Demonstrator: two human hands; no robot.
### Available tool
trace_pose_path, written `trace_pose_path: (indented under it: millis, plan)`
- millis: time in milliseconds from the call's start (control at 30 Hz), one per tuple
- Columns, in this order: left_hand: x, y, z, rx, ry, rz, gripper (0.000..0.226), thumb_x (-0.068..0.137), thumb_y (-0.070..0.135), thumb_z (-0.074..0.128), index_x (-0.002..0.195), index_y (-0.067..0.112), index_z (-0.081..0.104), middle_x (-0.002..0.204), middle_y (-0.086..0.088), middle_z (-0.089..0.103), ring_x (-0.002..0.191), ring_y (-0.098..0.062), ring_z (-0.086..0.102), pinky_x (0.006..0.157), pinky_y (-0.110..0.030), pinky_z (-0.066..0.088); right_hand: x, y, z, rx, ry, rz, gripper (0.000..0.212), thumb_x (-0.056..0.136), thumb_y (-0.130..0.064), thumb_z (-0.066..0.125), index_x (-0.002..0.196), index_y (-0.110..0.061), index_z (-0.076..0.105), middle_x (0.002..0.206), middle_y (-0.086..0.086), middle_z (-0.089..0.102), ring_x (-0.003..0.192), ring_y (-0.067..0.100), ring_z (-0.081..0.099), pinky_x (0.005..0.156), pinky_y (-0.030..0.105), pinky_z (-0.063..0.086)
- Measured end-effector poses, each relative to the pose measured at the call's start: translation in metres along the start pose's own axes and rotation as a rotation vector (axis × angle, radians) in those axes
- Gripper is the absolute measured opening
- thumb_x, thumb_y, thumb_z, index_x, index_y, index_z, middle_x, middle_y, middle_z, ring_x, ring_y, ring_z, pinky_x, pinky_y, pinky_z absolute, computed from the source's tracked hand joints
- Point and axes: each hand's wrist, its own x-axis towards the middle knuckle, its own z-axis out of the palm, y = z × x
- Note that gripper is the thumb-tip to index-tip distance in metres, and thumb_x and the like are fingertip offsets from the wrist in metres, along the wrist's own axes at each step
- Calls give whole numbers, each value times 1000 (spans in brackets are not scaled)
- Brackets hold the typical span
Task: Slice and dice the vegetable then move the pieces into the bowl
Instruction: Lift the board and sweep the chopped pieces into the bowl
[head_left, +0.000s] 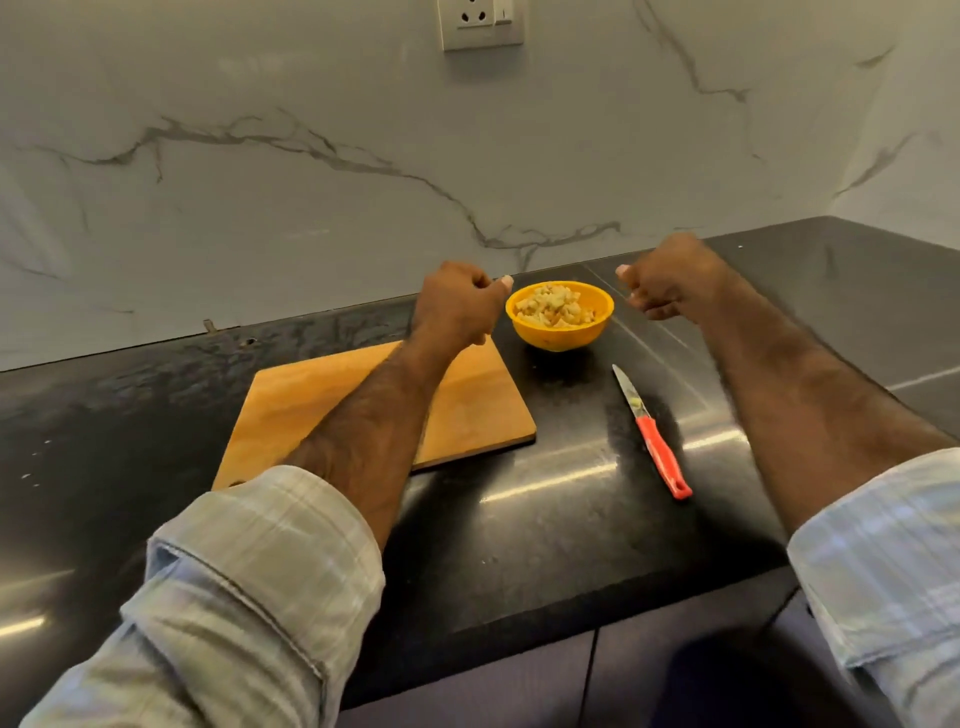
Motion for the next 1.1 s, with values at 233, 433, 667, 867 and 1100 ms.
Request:
trace_pose_path:
  millis: [233,433,667,867,1100]
  plan:
    - [-5,8,11,18,45,-4,41,99,48,66,75,14,69,58,-2,69,48,-16,69,65,-43,66,-25,-29,33,-306,45,-442,26,72,2,82,89,-17,80,89,6,79,87,20,75,79,35,63]
    - [-16,17,12,40,12,9,34,98,45,66,77,18,69,65,-2,71,55,-18,71,67,-42,66,-45,-11,21,-347,-4,-412,21,75,-8,89,92,-19,84,93,1,78,88,15,71,74,30,60]
    - [-45,25,29,30,-38,-3,20,89,35,63,78,21,71,70,-1,73,58,-16,72,67,-43,67,-89,26,2,-608,-44,-328,13,74,-20,91,85,-16,84,80,5,76,80,25,73,72,34,62]
    - [-57,25,28,52,-66,0,21,95,37,64,85,21,73,70,1,73,60,-13,73,72,-41,67,-100,40,5,-788,-63,-246,26,77,-26,89,97,-12,80,86,7,75,82,24,74,77,40,65]
    - [-51,19,21,77,-51,-18,26,97,38,65,79,21,72,65,2,72,52,-11,70,69,-38,66,-93,39,9,-769,-115,-199,29,81,-23,85,103,-7,74,92,10,73,86,27,72,80,40,64]
